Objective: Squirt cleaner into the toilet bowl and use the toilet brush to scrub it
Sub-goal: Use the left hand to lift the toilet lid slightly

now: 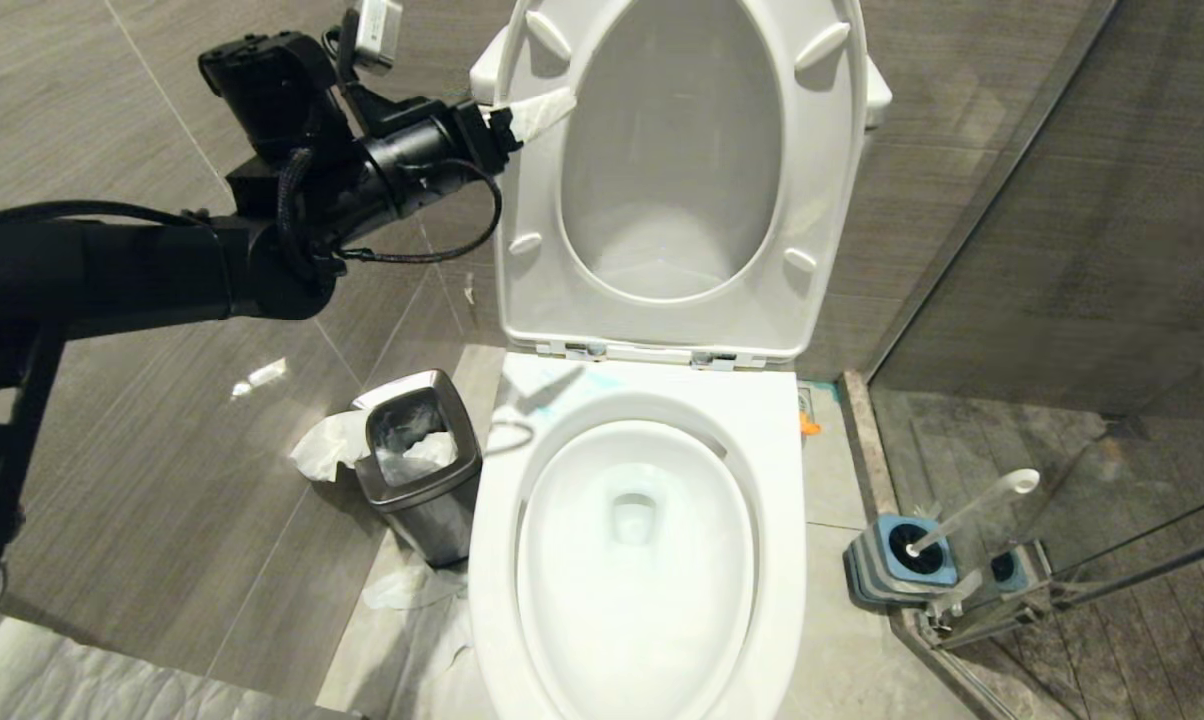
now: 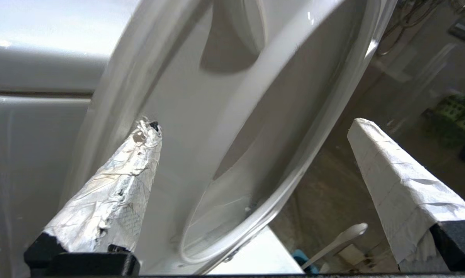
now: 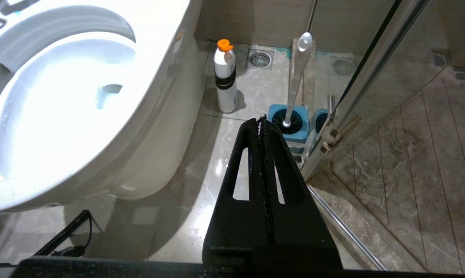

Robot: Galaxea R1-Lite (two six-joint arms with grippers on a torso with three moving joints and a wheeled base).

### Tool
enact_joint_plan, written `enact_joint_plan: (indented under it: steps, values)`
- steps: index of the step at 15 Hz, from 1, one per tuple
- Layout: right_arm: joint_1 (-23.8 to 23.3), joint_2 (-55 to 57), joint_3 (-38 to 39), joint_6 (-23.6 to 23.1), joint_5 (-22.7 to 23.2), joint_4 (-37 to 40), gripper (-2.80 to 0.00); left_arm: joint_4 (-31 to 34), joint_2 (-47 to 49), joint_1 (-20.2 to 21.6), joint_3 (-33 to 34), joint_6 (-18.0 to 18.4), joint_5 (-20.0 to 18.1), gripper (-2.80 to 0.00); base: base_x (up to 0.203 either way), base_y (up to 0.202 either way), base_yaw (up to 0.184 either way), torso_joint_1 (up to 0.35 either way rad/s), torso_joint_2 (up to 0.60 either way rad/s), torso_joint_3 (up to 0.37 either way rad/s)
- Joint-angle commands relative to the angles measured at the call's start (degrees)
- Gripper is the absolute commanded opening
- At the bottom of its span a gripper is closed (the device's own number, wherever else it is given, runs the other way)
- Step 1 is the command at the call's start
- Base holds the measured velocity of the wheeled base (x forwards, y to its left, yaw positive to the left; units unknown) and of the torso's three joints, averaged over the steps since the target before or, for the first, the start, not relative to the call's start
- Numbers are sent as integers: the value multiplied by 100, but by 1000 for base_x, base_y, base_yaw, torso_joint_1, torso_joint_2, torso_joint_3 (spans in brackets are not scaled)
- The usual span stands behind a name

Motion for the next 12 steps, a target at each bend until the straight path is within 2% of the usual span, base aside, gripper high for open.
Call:
enact_joint_plan:
  steps: [1, 4, 6, 8, 12]
  values:
    - [2, 5, 0, 2, -2, 2, -280, -35, 209, -2, -25, 133, -18, 0, 0, 0, 0, 0, 0, 0]
    - [2, 5, 0, 2, -2, -7, -280, -173, 387, -10, -42, 386, 18, 0, 0, 0, 0, 0, 0, 0]
    - [2, 5, 0, 2, -2, -7, -280, -353, 512, -66, -89, 419, 128, 0, 0, 0, 0, 0, 0, 0]
    - [2, 5, 0, 2, -2, -7, -280, -401, 639, -131, -216, 498, 400, 0, 0, 0, 0, 0, 0, 0]
    - [2, 5, -9, 2, -2, -7, -280, -414, 488, -125, -218, 472, 433, 0, 0, 0, 0, 0, 0, 0]
